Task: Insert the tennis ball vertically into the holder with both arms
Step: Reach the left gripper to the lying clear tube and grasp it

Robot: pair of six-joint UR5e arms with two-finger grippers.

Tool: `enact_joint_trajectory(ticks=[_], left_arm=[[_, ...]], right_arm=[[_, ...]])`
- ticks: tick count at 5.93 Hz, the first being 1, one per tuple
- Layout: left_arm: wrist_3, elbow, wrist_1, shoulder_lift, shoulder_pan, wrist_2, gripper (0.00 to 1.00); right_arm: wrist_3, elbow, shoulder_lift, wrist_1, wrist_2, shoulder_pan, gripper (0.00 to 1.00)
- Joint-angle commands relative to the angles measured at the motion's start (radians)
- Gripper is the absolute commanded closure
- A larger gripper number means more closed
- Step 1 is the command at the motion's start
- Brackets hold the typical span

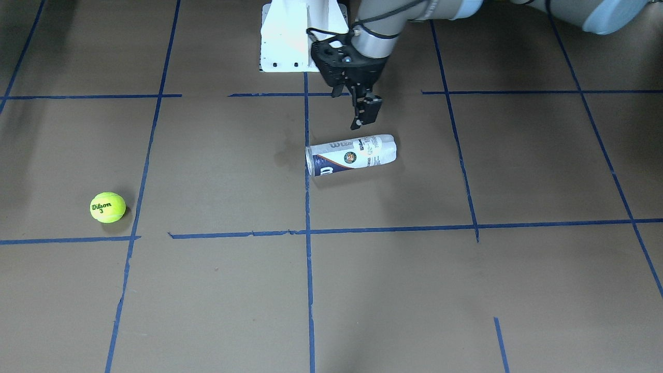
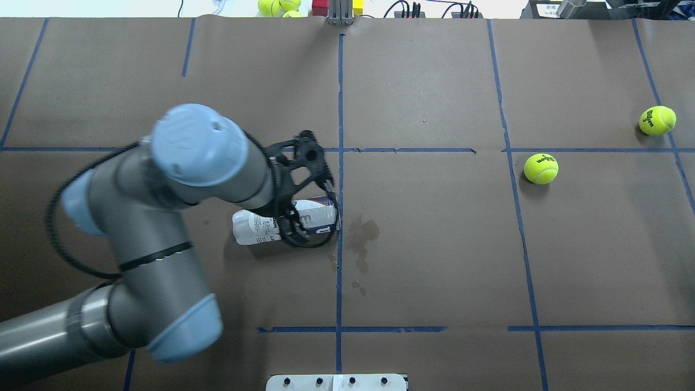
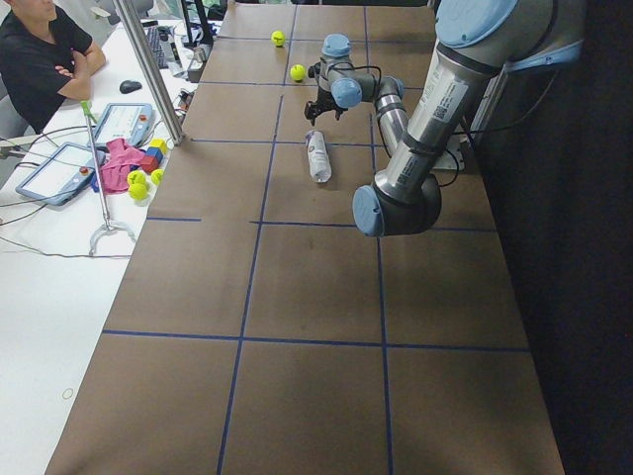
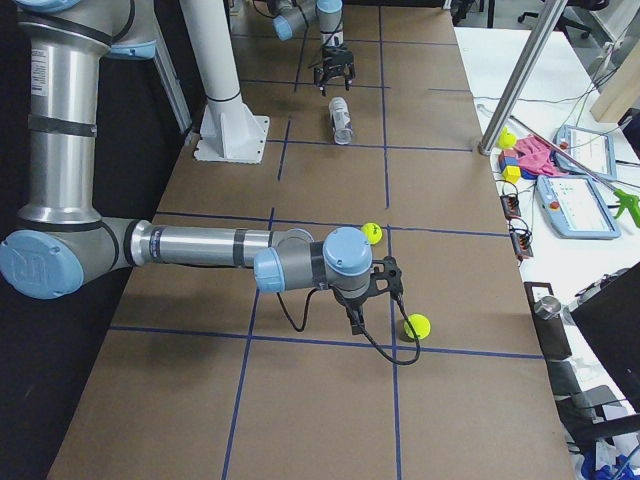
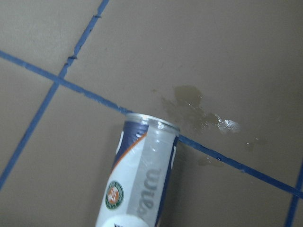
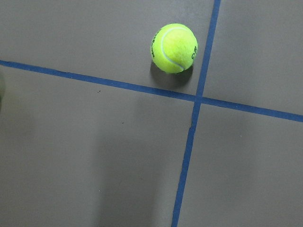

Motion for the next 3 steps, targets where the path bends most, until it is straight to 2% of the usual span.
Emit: enact_joint_trajectory(ticks=[1, 2, 3], left_arm=[[0.102, 0.235, 0.017, -0.172, 0.015, 0.112, 0.0], [0.128, 0.336, 0.069, -0.254, 0.015, 0.123, 0.0], [0.156, 0.419, 0.218, -0.361, 0.016, 0.216, 0.0]], right_arm=[[0.003, -0.002, -0.033, 0.073, 0.076, 0.0, 0.0], [0.006, -0.004, -0.036, 0.073, 0.076, 0.0, 0.0], [0.008, 0.004, -0.038, 0.073, 0.079, 0.0, 0.0]])
